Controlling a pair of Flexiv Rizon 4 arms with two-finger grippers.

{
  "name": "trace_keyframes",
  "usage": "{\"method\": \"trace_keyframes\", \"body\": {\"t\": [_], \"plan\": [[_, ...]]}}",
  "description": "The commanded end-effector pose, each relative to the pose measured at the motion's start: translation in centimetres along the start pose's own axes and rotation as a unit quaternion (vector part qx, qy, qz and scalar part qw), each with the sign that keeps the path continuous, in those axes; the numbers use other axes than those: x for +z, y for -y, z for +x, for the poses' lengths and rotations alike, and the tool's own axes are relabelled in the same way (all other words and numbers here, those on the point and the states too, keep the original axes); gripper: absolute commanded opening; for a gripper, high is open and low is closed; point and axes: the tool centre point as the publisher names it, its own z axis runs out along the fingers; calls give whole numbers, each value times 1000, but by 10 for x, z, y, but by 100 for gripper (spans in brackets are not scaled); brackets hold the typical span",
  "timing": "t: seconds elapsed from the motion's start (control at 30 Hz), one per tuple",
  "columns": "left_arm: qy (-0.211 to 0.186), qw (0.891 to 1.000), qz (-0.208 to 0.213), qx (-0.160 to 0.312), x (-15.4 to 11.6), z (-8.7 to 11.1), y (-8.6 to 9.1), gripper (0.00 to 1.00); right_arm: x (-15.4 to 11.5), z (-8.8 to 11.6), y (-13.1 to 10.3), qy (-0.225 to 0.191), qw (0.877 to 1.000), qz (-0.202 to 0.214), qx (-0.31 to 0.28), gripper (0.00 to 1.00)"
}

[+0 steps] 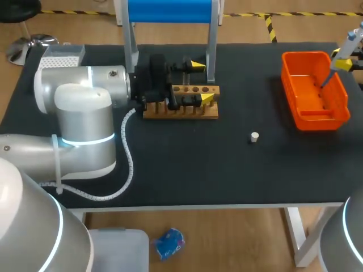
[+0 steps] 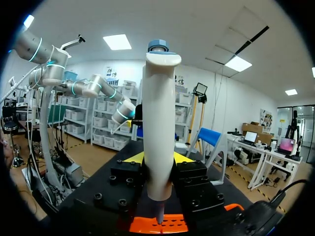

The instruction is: Invert the test tube, pick up the pipette, mount the tip to pipette, aspirate from beaker and dispense into the tube, eject the tip, return the pipette, and cap with the stopper.

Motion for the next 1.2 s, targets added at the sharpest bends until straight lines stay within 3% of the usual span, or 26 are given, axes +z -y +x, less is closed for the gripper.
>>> {"method": "trace_keyframes", "body": {"t": [0.03, 0.3, 0.47, 0.73, 0.83, 0.93, 1.2], "plan": [[2, 1000, 1, 0, 1, 1, -1, 100, 4, 11, -25, 25, 999, 39, 20, 0], [2, 1000, 1, 0, 1, 1, -1, 100, 40, 35, -53, 36, 996, 68, 45, 0], [2, 1000, 1, 0, 1, 1, -1, 100, 66, 50, -55, 42, 995, 87, 36, 0], [2, 1000, 1, 0, 1, 1, -1, 100, 110, 74, -30, 71, 994, 75, 20, 0], [2, 1000, 1, 0, 1, 1, -1, 100, 126, 83, -20, 72, 996, 51, 20, 0], [2, 1000, 1, 0, 1, 1, -1, 100, 140, 91, -12, 71, 996, 51, -30, 0], [2, 1000, 1, 0, 1, 1, -1, 100, 140, 91, -12, 71, 996, 51, -30, 0]]}}
